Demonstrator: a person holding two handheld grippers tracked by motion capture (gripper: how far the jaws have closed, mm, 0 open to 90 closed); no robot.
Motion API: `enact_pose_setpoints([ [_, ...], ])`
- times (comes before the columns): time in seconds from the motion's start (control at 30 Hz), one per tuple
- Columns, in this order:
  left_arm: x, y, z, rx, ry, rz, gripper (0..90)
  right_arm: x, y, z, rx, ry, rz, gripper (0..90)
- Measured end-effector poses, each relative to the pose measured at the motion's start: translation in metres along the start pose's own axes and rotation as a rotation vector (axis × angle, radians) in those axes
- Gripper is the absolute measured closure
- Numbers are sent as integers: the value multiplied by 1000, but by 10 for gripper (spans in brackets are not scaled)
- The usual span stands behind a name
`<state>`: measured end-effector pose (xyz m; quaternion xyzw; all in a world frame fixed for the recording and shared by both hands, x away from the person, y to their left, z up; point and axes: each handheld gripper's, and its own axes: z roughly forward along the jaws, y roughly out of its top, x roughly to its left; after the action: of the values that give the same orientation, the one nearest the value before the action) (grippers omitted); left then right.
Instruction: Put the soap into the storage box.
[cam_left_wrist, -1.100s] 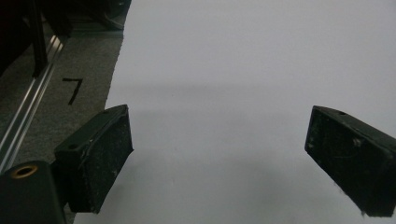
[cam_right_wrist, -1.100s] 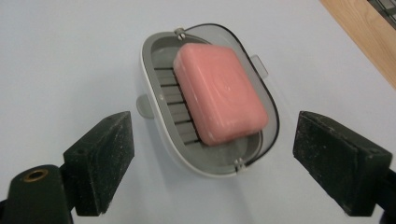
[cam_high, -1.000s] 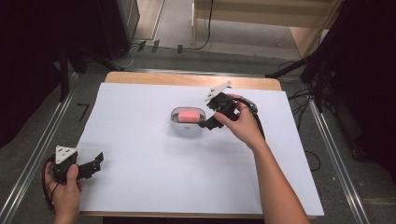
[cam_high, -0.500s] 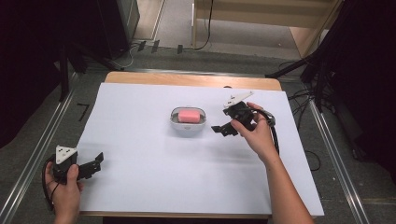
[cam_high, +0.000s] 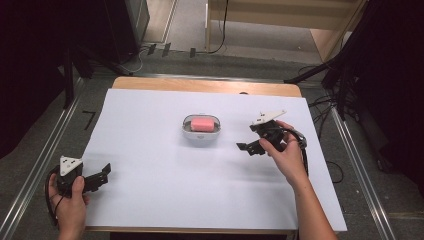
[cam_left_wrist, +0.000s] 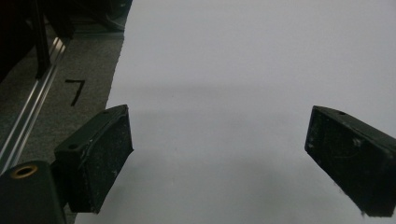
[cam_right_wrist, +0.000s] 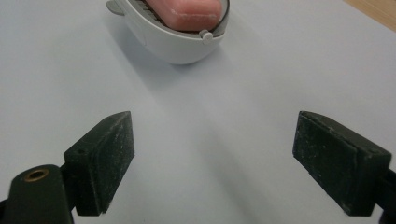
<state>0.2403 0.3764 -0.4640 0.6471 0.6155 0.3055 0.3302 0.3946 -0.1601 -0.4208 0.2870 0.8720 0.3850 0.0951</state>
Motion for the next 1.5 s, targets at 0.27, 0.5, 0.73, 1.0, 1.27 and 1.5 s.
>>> enact_pose_setpoints([
  [0.27, 0, 0, 0, -1, 3, 3, 80, 0, -23, -7, 1, -20, 29, 138],
  [0.5, 0, 0, 0, -3, 3, 5, 80, 1, -43, -15, -17, -39, 53, 138],
  [0.73, -1, 0, 0, 0, 4, 6, 80, 2, -62, -25, -37, -68, 86, 137],
  [1.0, -1, 0, 0, -2, 5, 6, 80, -1, -88, -37, -58, -112, 134, 137],
  [1.27, -1, 0, 0, -2, 7, 10, 80, -1, -108, -48, -73, -144, 167, 137],
  [1.5, -1, 0, 0, -1, 8, 12, 80, 4, -125, -57, -81, -170, 187, 137],
])
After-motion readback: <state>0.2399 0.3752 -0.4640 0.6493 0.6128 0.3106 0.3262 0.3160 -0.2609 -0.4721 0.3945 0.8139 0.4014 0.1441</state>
